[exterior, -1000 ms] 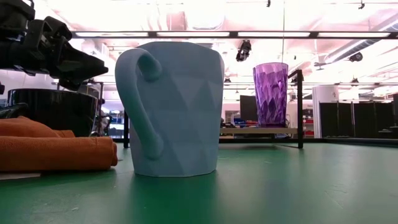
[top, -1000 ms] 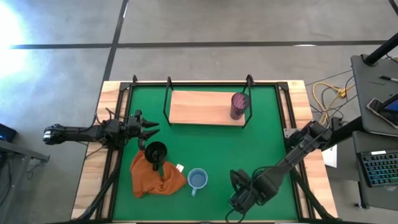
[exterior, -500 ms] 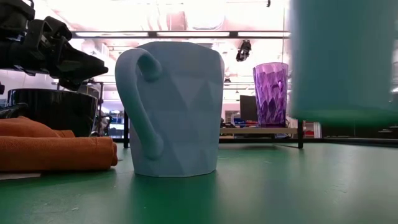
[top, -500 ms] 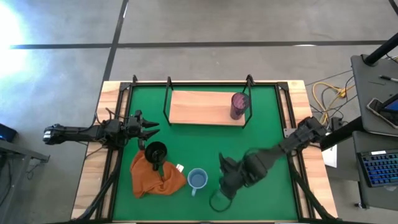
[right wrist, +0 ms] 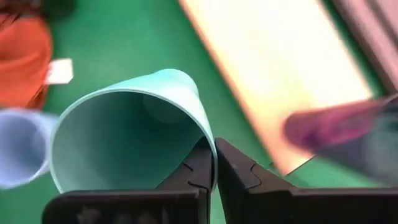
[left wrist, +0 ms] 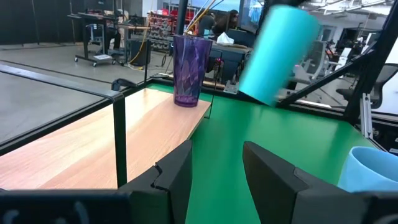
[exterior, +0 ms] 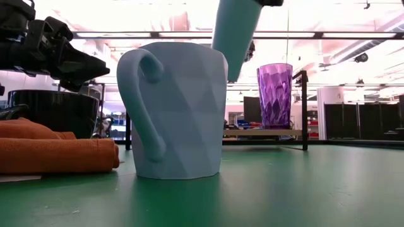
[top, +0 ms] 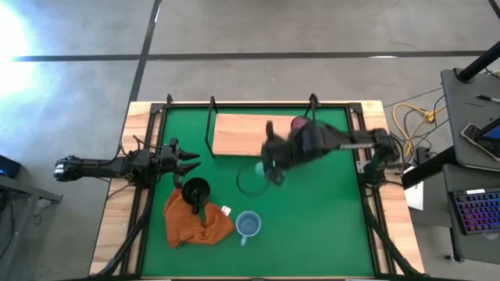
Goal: Stack small to large cups/mugs on shelf
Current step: Put the green cup on the shelf
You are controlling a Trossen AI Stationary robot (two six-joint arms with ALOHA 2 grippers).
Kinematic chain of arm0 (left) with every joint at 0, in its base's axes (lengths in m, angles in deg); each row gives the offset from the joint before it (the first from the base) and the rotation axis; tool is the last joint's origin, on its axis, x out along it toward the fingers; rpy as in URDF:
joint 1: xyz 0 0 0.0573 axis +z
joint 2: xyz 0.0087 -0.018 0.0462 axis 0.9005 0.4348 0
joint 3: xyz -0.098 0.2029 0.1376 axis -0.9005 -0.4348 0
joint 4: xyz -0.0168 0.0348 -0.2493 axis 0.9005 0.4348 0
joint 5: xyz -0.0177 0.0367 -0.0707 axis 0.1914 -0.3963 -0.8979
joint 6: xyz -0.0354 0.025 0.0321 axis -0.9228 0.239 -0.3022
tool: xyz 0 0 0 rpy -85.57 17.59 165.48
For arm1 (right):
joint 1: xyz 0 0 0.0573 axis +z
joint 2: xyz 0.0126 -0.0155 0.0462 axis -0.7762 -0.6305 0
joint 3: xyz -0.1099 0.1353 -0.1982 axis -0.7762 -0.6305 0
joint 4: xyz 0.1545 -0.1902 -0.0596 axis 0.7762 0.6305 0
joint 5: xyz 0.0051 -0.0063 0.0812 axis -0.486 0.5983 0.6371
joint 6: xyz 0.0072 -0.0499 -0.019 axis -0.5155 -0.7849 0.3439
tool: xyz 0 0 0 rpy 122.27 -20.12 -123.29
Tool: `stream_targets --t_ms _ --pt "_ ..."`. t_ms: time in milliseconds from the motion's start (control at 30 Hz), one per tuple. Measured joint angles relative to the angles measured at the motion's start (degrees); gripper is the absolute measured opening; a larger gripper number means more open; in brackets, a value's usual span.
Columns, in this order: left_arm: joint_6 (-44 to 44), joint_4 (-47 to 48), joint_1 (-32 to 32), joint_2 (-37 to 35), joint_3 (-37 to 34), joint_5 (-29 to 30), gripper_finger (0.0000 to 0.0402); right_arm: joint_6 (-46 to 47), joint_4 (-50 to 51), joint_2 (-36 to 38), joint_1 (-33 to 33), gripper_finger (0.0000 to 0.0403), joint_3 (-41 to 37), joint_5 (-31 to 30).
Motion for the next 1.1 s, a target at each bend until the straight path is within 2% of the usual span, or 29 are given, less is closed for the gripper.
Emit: stream_targets --t_ms 267,500,833,1100 --pt "0.0 0.0 0.0 0.0 0.0 0.0 0.0128 -15.0 0.0 0.0 -12.5 0.0009 1.9 1.3" --pt "0.0 0.0 0.0 0.0 0.0 0.0 0.0128 -31.2 -2.1 0.0 -17.8 0.0009 1.7 2.1" --pt "0.0 0.0 0.0 0.0 0.0 0.0 0.0128 -35.2 -2.6 -3.9 -26.9 0.0009 1.5 8.2" --pt "0.0 0.0 0.0 0.0 0.0 0.0 0.0128 -39.8 -2.5 -9.6 -28.8 0.0009 1.4 11.2"
